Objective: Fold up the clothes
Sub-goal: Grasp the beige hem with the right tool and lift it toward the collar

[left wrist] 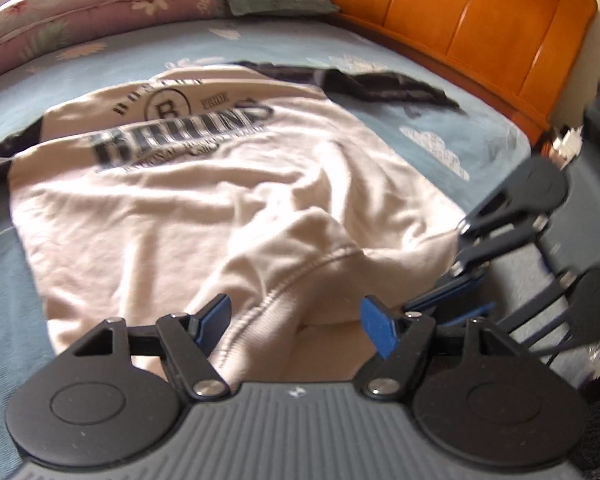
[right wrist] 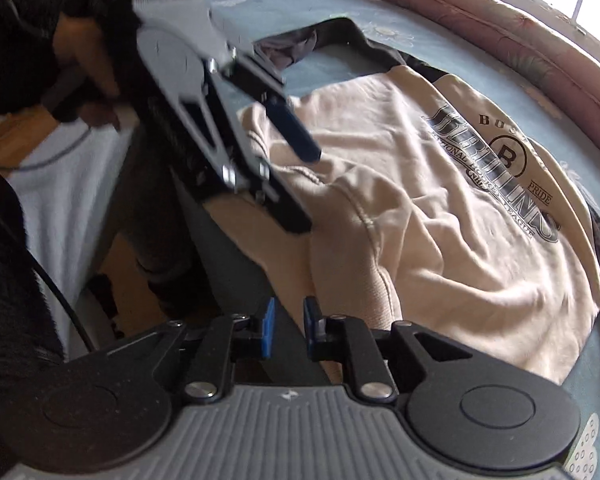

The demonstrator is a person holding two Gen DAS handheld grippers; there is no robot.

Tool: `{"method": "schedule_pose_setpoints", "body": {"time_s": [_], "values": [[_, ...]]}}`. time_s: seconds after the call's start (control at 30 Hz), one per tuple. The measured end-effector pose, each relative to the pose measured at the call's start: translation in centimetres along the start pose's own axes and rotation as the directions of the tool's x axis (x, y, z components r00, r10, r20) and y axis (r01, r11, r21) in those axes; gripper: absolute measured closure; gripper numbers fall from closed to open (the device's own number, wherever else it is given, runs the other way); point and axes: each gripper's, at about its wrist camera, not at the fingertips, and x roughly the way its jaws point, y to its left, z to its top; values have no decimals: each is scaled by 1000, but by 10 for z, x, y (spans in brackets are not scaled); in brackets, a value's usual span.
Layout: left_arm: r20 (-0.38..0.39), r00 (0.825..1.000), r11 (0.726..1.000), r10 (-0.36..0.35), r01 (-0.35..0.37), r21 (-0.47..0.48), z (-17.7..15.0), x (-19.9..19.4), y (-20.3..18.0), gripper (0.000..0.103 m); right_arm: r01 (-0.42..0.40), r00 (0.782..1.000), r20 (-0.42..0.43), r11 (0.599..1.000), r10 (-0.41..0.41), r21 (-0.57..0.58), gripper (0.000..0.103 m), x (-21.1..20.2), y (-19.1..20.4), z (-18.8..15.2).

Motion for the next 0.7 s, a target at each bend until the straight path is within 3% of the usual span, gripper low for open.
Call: {"method": "schedule_pose_setpoints", "body": {"time_s": [0.2,0.3,0.4,0.57,0.7], "values": [[43,998,997,36,-33,-66,-11,-20,7,29,54,998,-11,987,-56,-151,77,31,25,11],[47,997,994,58,-54,-95,-23,-26,8,29,73,997,2,981,-73,-180,102,28,31,15],[47,995,991,87,-82,-103,-32,-34,8,29,109,994,41,977,-103,-181,102,17,31,19],[76,986,979,149,-136,-152,-41,-51,12,28,-89,996,19,995,90,-49,102,14,22,26],[74,985,976,154,-140,-167,-46,-57,10,27,-128,989,-78,992,126,-21,101,27,24,17]]}}
